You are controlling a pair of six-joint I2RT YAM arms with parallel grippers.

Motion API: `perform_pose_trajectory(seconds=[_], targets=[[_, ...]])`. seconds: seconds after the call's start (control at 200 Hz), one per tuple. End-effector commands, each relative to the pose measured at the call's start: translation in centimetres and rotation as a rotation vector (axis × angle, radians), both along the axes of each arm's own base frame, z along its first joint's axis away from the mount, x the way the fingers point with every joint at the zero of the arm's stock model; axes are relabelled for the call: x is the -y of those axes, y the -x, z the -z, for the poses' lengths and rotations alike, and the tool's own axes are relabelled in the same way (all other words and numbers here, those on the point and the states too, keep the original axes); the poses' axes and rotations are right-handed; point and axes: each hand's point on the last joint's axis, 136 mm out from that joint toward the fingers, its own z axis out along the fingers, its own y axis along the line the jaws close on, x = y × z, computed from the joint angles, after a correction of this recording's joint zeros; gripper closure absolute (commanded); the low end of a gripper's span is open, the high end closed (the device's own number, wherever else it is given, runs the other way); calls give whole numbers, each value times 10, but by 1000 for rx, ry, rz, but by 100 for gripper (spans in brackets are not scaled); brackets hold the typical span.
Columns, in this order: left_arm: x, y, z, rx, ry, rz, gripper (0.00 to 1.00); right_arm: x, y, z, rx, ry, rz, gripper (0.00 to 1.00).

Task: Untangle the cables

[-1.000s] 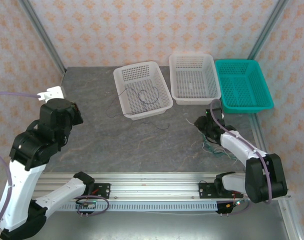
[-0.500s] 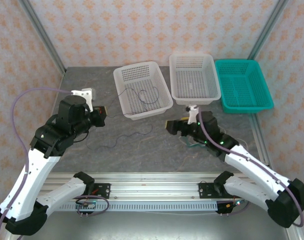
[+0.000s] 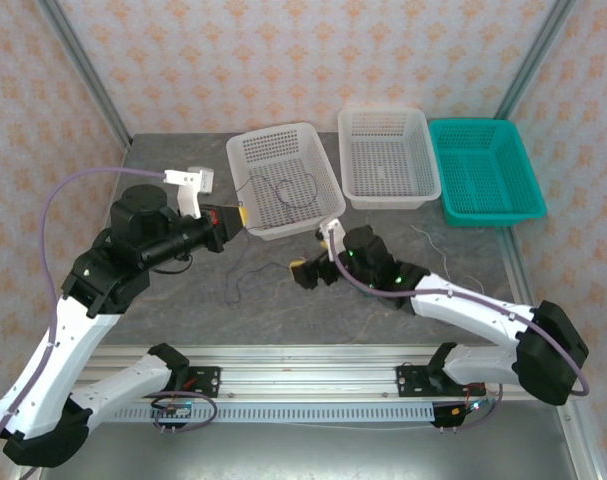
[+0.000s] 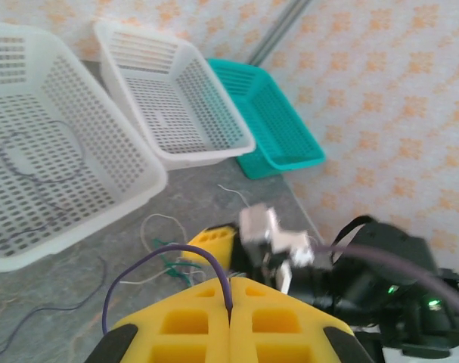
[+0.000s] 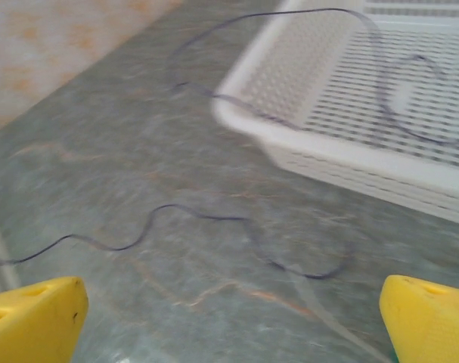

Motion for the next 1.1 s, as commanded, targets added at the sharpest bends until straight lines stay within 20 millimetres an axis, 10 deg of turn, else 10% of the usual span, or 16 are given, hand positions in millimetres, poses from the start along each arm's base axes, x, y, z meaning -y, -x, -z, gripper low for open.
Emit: perform_pose_trajectory(seconds=[0.0,0.32,0.425,0.606,0.791,1.096], targets=[[16,4,-43,95,74,59,100,-39,27,-39,222,-99,-221,1],[20,-8,-63,134,68,10,100,-118,47,-26,261,-322,-394,1],[12,-10,-66,148,51,-29,100,-128,43,-4,206,-293,-357,41],[-12,-13,-61,165,8,-150,100,-115,56,2,146,-282,-374,79],[-14,-15,-61,170,26,-170,100,-98,86,-6,145,-307,-487,38],[-4,-13,-64,159,45,-122,100,-96,80,-15,265,-282,-476,7]])
